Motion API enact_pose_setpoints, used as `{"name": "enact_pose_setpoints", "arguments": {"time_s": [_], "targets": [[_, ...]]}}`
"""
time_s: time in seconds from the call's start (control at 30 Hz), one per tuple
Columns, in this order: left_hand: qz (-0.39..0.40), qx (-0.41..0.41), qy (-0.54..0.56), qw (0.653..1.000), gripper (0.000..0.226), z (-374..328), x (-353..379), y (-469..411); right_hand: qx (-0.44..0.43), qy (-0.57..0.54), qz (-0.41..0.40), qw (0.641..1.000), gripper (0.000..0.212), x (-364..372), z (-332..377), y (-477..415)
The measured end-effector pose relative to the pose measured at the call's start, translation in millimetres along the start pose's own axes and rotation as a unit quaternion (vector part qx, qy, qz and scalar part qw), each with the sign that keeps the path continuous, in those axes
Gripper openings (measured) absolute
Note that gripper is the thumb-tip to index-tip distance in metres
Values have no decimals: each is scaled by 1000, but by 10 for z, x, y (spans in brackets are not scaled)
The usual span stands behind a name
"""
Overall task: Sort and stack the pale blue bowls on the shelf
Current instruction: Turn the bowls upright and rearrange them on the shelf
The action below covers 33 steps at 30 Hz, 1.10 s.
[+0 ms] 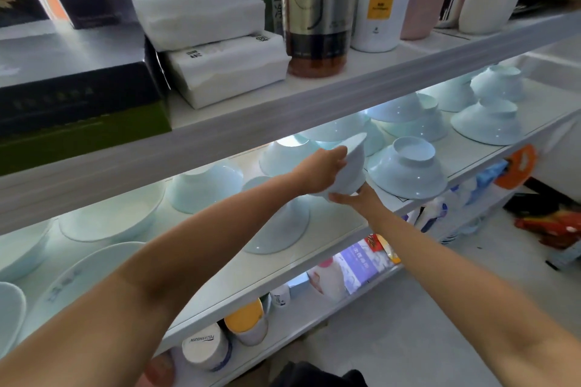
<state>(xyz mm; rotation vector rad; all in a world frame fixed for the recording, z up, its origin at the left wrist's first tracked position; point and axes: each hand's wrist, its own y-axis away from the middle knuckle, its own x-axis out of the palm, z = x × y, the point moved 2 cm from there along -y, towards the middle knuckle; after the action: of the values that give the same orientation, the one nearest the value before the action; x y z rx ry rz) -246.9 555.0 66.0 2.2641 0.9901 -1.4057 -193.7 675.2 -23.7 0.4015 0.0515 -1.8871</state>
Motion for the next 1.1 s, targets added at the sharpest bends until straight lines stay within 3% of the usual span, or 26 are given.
{"name": "enact_pose_setpoints", "arguments": {"time_s": [0.13,0.27,0.33,0.5,0.7,0.83,0.9,1.0,1.1], "targets": [[17,-21,-37,999,12,35,99,5,54,-33,21,998,50,-98,-100,36],[30,-12,-84,996,12,-8,213,10,107,54,-11,993,33,-124,-160,-21],[52,14,-134,990,11,-76,271,15,127,100,-15,987,35,-145,-186,-40],[85,103,-266,955,34,-263,461,33,168,155,8,974,37,-173,-273,-1],[115,152,-336,922,35,-345,636,61,177,219,18,959,31,-147,-329,49],[129,140,-326,926,32,-191,739,96,202,137,-13,970,16,-173,-361,67],[133,133,-302,935,26,-100,783,114,195,133,-29,971,28,-163,-448,79],[103,134,-251,953,27,61,779,138,180,242,-41,953,55,-17,-533,193],[10,141,-246,959,39,319,735,256,90,375,-71,920,52,257,-432,334]]}}
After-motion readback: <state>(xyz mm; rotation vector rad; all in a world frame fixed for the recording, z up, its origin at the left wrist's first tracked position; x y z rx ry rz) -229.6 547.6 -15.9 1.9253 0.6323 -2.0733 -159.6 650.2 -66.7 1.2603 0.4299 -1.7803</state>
